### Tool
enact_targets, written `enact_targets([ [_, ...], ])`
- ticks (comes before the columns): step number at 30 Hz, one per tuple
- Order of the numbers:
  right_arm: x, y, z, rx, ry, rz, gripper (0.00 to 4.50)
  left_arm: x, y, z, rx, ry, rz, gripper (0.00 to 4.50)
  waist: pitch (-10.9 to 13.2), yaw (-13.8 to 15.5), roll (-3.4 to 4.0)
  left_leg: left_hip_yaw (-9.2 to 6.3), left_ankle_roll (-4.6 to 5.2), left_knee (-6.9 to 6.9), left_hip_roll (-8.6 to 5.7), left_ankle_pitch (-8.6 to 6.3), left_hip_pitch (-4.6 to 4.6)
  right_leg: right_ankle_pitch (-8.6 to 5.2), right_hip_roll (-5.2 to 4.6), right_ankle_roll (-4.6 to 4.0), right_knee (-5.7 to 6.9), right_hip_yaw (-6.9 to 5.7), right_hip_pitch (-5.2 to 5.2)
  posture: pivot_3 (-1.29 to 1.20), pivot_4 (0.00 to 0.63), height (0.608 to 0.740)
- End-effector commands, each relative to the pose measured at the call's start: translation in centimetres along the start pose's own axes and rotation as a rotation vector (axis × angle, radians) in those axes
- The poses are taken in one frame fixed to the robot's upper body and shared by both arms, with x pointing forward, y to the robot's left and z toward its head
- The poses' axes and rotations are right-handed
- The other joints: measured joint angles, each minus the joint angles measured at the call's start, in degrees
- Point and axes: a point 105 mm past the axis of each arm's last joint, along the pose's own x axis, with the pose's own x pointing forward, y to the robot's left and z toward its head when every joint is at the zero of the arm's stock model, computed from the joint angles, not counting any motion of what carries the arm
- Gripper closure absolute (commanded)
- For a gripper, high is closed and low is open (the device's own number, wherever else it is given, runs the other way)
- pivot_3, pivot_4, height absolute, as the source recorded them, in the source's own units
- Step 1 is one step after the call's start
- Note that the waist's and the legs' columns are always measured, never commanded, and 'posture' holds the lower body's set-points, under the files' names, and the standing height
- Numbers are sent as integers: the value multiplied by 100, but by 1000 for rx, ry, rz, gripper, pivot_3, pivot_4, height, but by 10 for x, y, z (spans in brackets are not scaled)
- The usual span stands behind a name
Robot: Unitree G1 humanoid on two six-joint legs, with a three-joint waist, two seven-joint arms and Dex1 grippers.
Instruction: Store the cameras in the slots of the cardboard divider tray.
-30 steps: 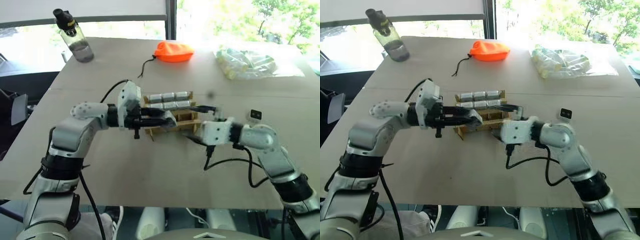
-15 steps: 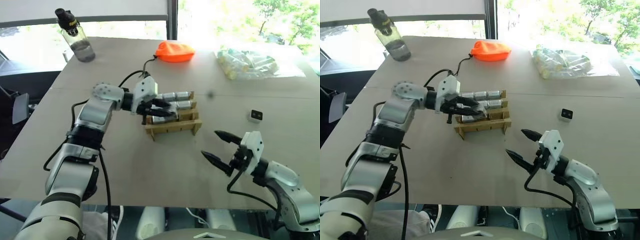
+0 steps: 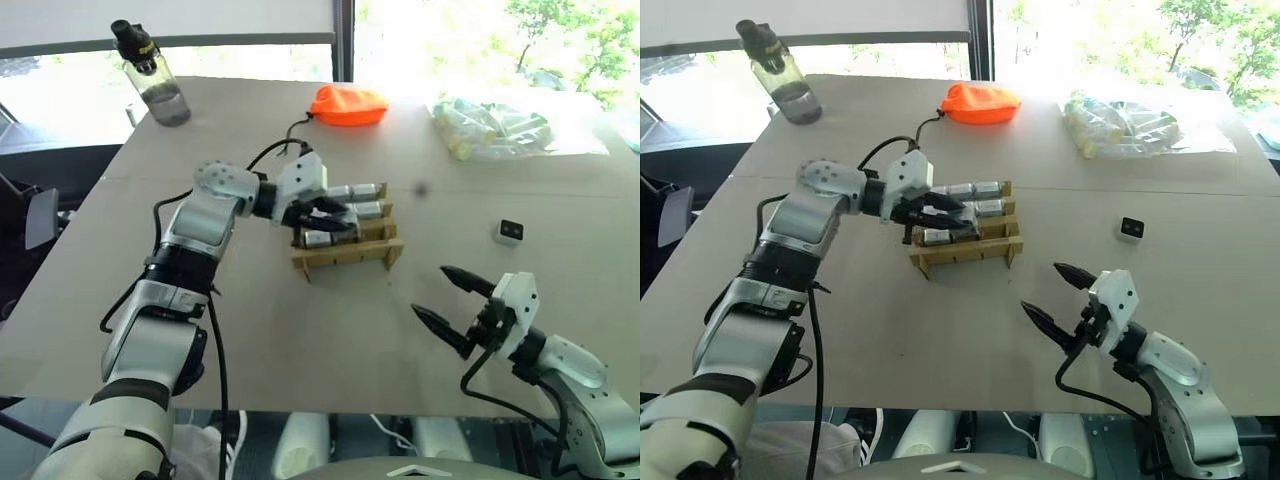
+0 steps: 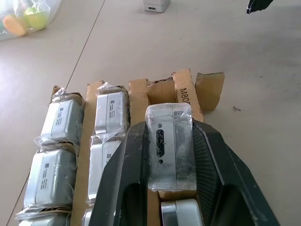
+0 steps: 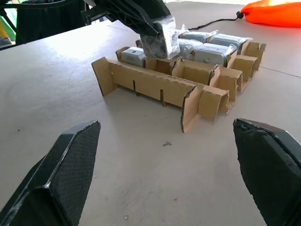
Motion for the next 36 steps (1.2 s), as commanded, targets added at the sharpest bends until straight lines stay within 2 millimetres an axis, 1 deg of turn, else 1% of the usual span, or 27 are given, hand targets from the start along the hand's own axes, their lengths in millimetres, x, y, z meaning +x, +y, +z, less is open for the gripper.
enact_targets([
  [1, 0, 2, 6, -14, -37, 8, 29, 6, -1, 2, -12, -12, 14, 3772, 0, 3, 0, 0, 0, 0, 0, 0, -1, 0, 0, 0, 0, 0, 0, 0, 150, 726],
  [4, 1, 2, 6, -8, -43, 10, 29, 9, 0, 5, -17, -29, 27, 3772, 0, 12, -1, -2, 0, 1, -1, 0, -3, 0, -1, 0, -1, -1, 0, 0, 150, 726],
  [16, 1, 0, 4, 4, -49, 2, 29, 8, 1, 5, -18, -43, 42, 3772, 1, 6, -3, -5, 1, 2, -3, 0, -4, 0, -2, 0, -2, -4, 1, 0, 150, 726],
  [20, 0, 1, 3, 7, -53, 1, 29, 6, -11, -4, -21, 3, -19, 3772, 1, 3, -2, -5, 1, 2, -3, 0, -5, 0, -2, 0, -2, -4, 1, 0, 150, 726],
  [23, 0, 0, 3, 8, -54, -2, 29, 5, -14, -11, -21, 39, -38, 3772, 0, -4, -2, -3, 1, 1, -2, 0, -3, 0, -2, 0, -2, -2, 1, 0, 150, 726],
  [30, -1, 0, 6, 5, -66, 2, 29, 6, -13, -17, -21, 76, -34, 3772, -1, -4, -4, -2, 1, 1, -2, 0, -1, 0, -1, 0, -1, -1, 1, 0, 150, 726],
  [36, -1, 6, 10, -16, -92, 35, 29, 12, -7, -24, -8, 119, -1, 3772, -2, -5, -4, -1, 1, 1, -2, 0, 0, 0, -1, 0, 0, 0, 1, 0, 150, 726],
])
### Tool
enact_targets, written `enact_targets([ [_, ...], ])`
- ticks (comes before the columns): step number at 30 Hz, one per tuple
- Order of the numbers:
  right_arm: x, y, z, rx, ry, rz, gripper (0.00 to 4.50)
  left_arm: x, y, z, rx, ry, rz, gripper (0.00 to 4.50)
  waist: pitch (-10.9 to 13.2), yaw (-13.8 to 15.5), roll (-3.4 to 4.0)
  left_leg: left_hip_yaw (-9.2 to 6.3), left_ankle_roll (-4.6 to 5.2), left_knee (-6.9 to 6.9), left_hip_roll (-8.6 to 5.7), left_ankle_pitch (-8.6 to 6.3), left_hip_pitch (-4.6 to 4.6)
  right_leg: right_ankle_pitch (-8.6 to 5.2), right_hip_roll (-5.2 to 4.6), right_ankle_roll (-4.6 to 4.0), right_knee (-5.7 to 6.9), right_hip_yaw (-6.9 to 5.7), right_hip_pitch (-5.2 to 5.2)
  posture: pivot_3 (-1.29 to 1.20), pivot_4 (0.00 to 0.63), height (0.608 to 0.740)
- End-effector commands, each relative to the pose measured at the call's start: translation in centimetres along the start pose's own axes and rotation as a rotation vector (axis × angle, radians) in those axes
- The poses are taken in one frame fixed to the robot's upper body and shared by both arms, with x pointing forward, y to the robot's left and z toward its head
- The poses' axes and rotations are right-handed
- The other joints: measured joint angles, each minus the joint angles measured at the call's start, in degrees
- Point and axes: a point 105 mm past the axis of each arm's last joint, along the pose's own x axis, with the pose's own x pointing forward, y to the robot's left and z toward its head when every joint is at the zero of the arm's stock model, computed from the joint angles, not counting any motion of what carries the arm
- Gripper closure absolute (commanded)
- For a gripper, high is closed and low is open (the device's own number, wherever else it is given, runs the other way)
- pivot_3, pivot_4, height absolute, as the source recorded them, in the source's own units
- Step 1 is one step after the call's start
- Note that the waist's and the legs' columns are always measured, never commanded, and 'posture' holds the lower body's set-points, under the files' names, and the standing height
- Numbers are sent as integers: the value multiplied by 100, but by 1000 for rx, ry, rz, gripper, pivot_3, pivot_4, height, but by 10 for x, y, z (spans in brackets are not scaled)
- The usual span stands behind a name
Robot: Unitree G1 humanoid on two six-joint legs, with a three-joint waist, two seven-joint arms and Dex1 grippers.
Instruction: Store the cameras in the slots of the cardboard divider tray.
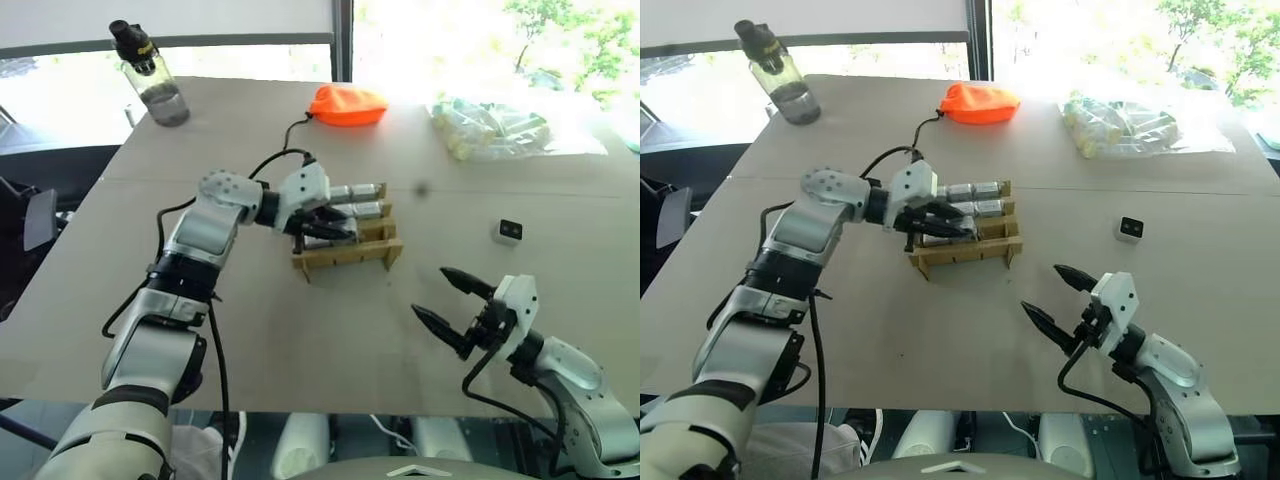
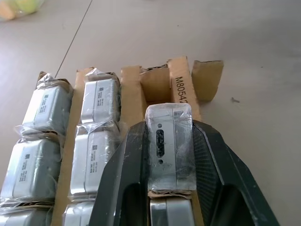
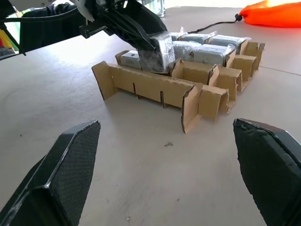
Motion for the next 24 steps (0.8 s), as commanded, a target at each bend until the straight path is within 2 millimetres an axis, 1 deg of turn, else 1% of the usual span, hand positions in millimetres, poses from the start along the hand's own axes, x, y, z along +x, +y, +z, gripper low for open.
enact_targets([
  [1, 0, 6, 13, -39, -60, 32, 29, 4, 0, -9, -1, 46, 4, 3772, 2, -5, -2, 0, 0, 0, 0, 0, -1, 0, 1, 0, 0, 0, -1, 0, 150, 726],
  [5, 1, 11, 15, -39, -82, 58, 29, 5, 1, -11, -19, 57, 10, 3772, 2, -6, -3, 1, 0, -1, 1, 0, -7, 0, 1, 0, -1, 0, -8, 0, 150, 726],
  [8, 2, 11, 14, -57, -78, 57, 29, 6, 1, -13, -24, 69, 11, 3772, 2, -7, -3, 1, 0, -1, 1, 0, -6, 0, 1, 0, -1, 1, -8, 0, 150, 726],
  [12, 2, 11, 13, -60, -79, 55, 29, 9, 0, -9, -40, 43, 1, 3772, 2, -2, -3, 1, 0, -1, 1, 0, -4, 0, 1, 0, 1, 1, -7, 0, 150, 726],
  [14, 2, 11, 13, -59, -80, 55, 0, 9, -1, -6, -42, 27, -8, 2753, 2, -2, -3, 1, 0, -1, 1, 0, -5, 0, 1, 0, 1, 1, -7, 0, 150, 726],
  [15, 1, 11, 12, -60, -76, 52, 0, 9, 0, -3, -41, 14, 3, 2472, 2, -2, -3, 1, 0, 0, 1, 0, -5, 0, 1, 0, 1, 1, -7, 0, 150, 726],
  [17, 1, 9, 11, -63, -71, 46, 0, 8, 3, 2, -38, -9, 23, 1530, 2, -1, -3, 0, 0, 0, 1, 0, -6, 0, 1, 0, 0, 0, -7, 0, 150, 726],
  [20, -1, 3, 12, -84, -66, 25, 0, 2, -4, 20, -4, -73, 2, 117, 2, 3, -3, -2, 0, 2, 1, 0, -9, 0, 0, 0, 0, -3, -7, 0, 150, 726],
  [21, -2, 1, 12, -89, -66, 20, 0, 0, -6, 25, 3, -87, 4, 19, 2, 2, -3, -2, 0, 2, 1, 0, -9, 0, 0, 0, 1, -2, -7, 0, 150, 726],
  [24, -5, -8, 14, -100, -66, -18, 0, -8, -13, 34, 6, -117, 5, 19, 2, 1, -3, -3, 0, 2, 2, 0, -9, 0, -1, 0, 0, -1, -8, 0, 150, 726],
])
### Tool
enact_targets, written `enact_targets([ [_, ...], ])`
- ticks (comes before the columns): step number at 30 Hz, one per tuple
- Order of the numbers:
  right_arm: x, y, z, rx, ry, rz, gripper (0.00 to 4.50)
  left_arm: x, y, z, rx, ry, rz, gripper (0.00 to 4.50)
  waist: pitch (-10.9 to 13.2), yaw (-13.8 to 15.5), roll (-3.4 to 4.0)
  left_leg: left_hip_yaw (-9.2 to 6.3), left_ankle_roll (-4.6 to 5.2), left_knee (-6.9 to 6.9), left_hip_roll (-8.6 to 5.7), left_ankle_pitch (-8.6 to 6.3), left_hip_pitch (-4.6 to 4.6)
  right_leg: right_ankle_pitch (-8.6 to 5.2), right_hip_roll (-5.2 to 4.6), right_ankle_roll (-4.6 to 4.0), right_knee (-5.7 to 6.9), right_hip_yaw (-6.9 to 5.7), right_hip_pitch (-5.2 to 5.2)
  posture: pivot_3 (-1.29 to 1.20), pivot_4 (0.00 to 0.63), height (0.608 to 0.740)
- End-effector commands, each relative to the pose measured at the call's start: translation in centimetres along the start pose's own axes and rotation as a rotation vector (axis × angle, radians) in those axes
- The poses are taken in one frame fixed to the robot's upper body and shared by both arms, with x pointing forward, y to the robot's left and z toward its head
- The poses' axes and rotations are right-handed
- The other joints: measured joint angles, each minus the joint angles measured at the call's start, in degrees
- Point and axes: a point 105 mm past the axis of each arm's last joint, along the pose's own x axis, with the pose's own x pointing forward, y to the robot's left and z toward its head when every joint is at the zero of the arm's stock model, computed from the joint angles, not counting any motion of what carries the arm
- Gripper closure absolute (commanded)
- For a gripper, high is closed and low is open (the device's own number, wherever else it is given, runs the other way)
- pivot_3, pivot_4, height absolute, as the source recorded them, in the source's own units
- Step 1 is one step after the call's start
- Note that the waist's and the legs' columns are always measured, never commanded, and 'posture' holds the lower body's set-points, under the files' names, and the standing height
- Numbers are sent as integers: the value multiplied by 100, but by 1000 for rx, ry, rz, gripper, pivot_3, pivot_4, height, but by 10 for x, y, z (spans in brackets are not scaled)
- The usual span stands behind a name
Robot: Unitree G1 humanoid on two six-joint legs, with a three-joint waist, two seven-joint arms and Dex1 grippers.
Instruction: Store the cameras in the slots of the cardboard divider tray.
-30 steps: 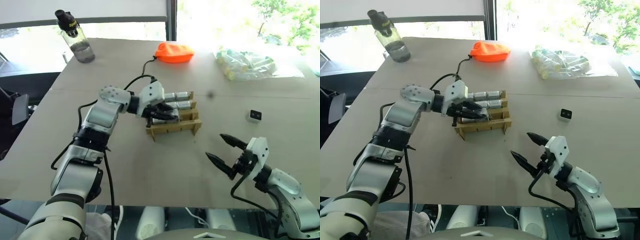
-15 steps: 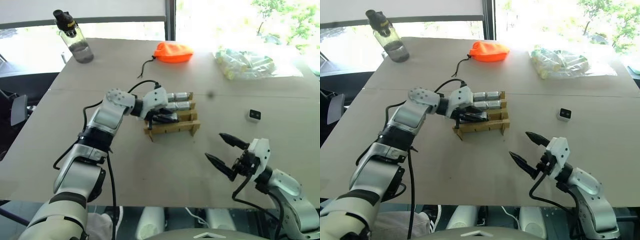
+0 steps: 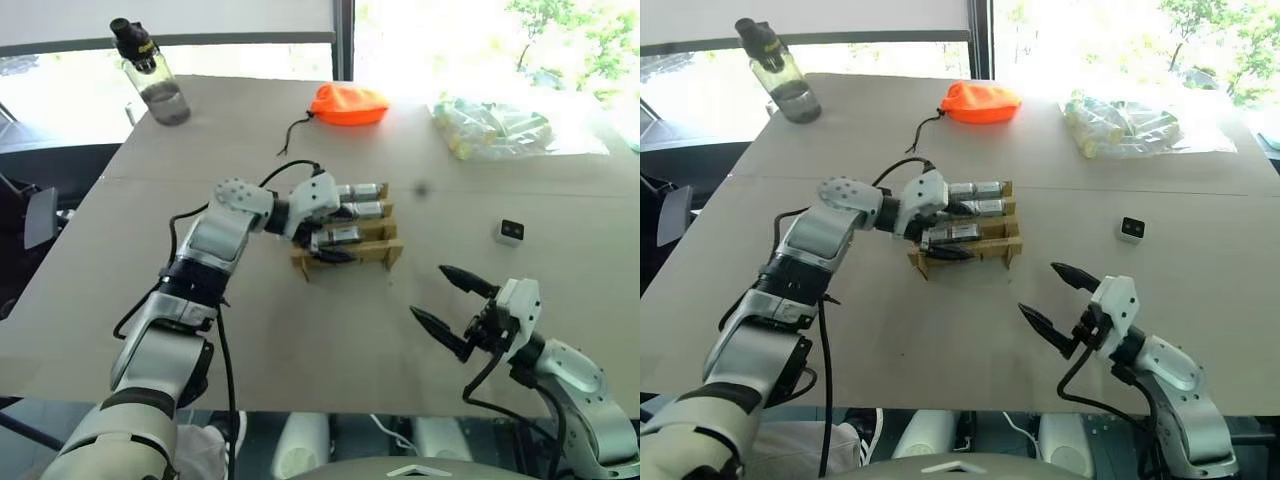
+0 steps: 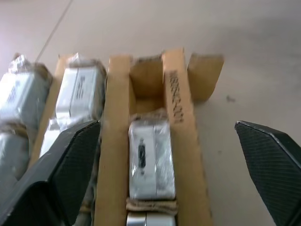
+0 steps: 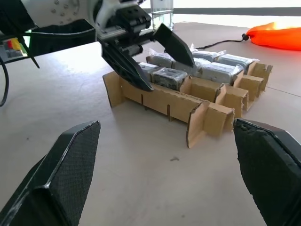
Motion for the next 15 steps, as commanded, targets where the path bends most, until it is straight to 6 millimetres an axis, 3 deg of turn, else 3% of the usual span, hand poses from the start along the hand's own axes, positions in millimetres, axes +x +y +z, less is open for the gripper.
enact_targets([
  [1, -5, -19, 11, -18, -32, -81, 0, -18, -7, 27, 21, -92, 19, 19, 0, -16, 0, 0, 0, 0, 0, 0, 1, 0, 0, 0, 0, 0, 0, 0, 150, 726],
  [6, -13, -69, 18, -64, -29, -379, 0, -40, -25, 59, -54, -268, 45, 19, 0, -12, 2, 6, -1, 1, 11, 0, 5, 0, 0, 0, 4, 8, 0, 0, 150, 726],
  [10, -14, -105, 15, -128, 46, -635, 0, -51, -42, 54, -114, -311, 113, 19, -1, -17, 5, 8, -2, -3, 21, 0, 9, 0, 0, -1, 5, 25, 0, 0, 150, 726],
  [15, -23, -135, -2, -61, 122, -879, 0, -55, -52, 51, -128, -319, 188, 19, -2, -1, 4, 4, -3, -2, 20, 1, 6, 0, -2, -1, 6, 29, 1, 0, 150, 726],
])
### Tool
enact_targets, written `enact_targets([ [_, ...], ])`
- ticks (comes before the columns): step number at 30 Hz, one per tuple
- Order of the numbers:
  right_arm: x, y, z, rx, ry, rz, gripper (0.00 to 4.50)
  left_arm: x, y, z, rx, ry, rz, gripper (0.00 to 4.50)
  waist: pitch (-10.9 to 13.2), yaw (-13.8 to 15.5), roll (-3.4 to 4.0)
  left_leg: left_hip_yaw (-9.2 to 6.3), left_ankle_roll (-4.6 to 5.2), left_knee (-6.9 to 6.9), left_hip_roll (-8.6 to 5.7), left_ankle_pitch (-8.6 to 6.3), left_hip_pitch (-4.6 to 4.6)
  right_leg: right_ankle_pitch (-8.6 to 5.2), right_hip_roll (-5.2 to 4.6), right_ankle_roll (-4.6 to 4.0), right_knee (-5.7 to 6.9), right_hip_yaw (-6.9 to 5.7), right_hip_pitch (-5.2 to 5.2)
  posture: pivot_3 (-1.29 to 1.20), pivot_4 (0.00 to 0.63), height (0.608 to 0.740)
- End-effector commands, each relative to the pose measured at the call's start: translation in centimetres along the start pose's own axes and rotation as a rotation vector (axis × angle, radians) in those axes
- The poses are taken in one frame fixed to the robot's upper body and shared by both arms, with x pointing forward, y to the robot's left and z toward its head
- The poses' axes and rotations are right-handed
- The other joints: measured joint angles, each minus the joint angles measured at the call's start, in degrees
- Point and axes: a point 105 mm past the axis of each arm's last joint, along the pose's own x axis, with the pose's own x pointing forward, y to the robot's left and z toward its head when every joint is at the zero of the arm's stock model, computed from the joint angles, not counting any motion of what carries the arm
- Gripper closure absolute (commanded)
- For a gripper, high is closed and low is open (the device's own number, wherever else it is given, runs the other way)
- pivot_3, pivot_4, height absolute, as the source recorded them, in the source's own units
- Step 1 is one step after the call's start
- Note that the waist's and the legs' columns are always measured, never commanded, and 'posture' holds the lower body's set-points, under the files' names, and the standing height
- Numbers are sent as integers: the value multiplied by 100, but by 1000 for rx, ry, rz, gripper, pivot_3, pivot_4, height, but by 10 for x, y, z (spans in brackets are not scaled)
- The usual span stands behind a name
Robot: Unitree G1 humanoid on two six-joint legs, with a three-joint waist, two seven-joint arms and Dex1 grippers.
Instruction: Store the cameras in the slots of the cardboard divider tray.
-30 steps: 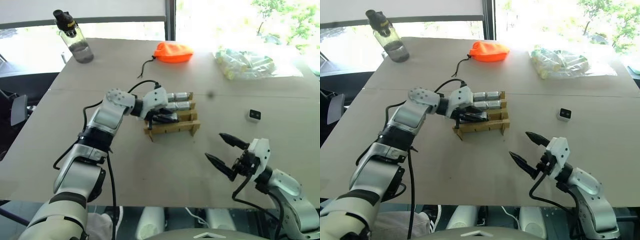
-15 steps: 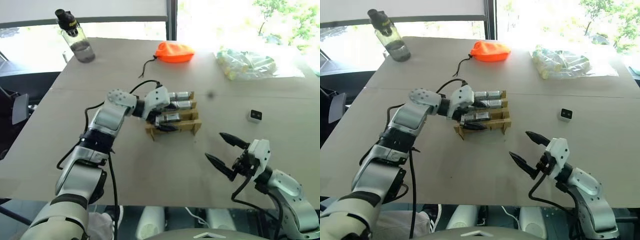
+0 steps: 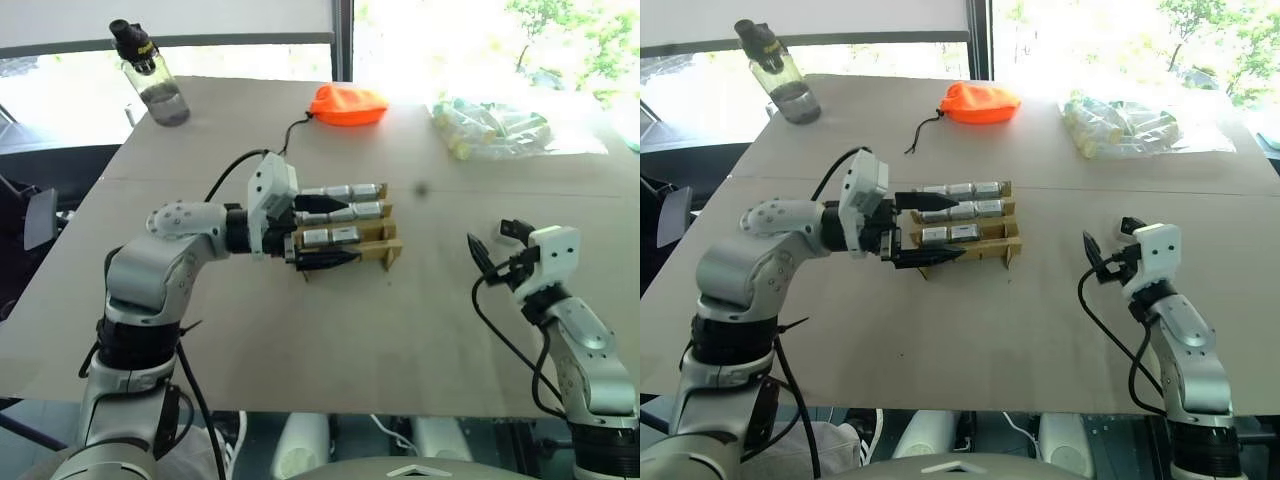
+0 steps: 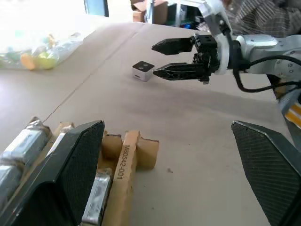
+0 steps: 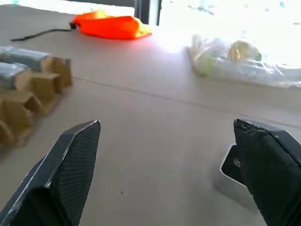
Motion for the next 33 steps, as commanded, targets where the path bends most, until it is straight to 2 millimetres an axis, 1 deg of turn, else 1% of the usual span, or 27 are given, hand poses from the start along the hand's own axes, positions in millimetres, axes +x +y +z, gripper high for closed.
enact_targets([
  [1, 5, -27, -11, 37, 67, -198, 0, -7, -7, 14, 61, -29, 57, 19, 0, -4, 0, 2, 0, 0, 0, 0, 1, 0, 0, 0, 0, 2, 0, 0, 150, 726],
  [3, 10, -33, -14, 65, 81, -242, 0, -13, -2, 17, 43, -42, 135, 19, 0, -2, 0, 1, 0, 0, -3, 0, -1, 0, -2, 0, -1, 1, 0, 0, 150, 726],
  [5, 15, -37, -16, 79, 93, -270, 0, -17, -2, 18, 40, -47, 169, 19, 0, -16, 1, 0, 0, -1, -5, 0, 0, 0, -2, 0, -2, 1, 0, 0, 150, 726],
  [11, 23, -45, -26, 100, 135, -320, 0, -17, -16, 10, 56, 26, 158, 19, 0, -37, 1, 9, 0, -6, -9, 0, 5, 0, 1, 0, -3, 6, -1, 0, 150, 726],
  [16, 31, -38, -31, 129, 149, -301, 0, -17, -16, 11, 65, 40, 161, 19, 0, -27, 2, 9, 0, -6, -11, 0, 5, 0, 1, 0, -3, 7, 0, 0, 150, 726],
  [19, 32, -40, -41, 138, 181, -336, 0, -16, -17, 9, 69, 58, 157, 19, 0, -33, 2, 8, 0, -6, -13, 0, 4, 0, 1, 0, -3, 7, -1, 0, 150, 726],
  [22, 34, -38, -41, 140, 165, -346, 0, -14, -17, 12, 74, 48, 157, 19, 0, -44, 2, 10, 0, -7, -13, 0, 6, 0, 1, 0, -3, 7, -1, 0, 150, 726],
  [25, 31, -39, -41, 119, 160, -372, 844, -14, -17, 12, 77, 48, 158, 0, 0, -44, 2, 10, 0, -7, -12, 0, 5, 0, 1, 0, -3, 8, -1, 0, 150, 726],
  [26, 31, -38, -42, 124, 163, -370, 1262, -13, -16, 12, 77, 49, 159, 0, 0, -42, 2, 9, -1, -8, -12, 0, 5, 0, 1, 0, -3, 8, -1, 0, 150, 726],
  [28, 29, -37, -43, 127, 167, -367, 2307, -12, -15, 10, 76, 51, 161, 0, 0, -42, 2, 10, -1, -8, -12, 0, 5, 0, 1, 0, -4, 8, -1, 0, 150, 726],
  [29, 29, -37, -43, 122, 167, -367, 2625, -12, -15, 10, 76, 52, 161, 0, 0, -42, 2, 10, -1, -8, -13, 0, 5, 0, 1, 0, -4, 9, -1, 0, 150, 726],
  [31, 27, -38, -42, 105, 167, -365, 2615, -10, -15, 10, 61, 53, 157, 0, 0, -41, 2, 9, -1, -8, -13, 0, 5, 0, 1, 0, -4, 8, -1, 0, 150, 726],
  [33, 27, -36, -39, 47, 161, -336, 2615, -7, -13, 10, 45, 45, 157, 0, 0, -21, 2, 9, -1, -8, -12, 0, 5, 0, 1, 0, -4, 7, -1, 0, 150, 726],
])
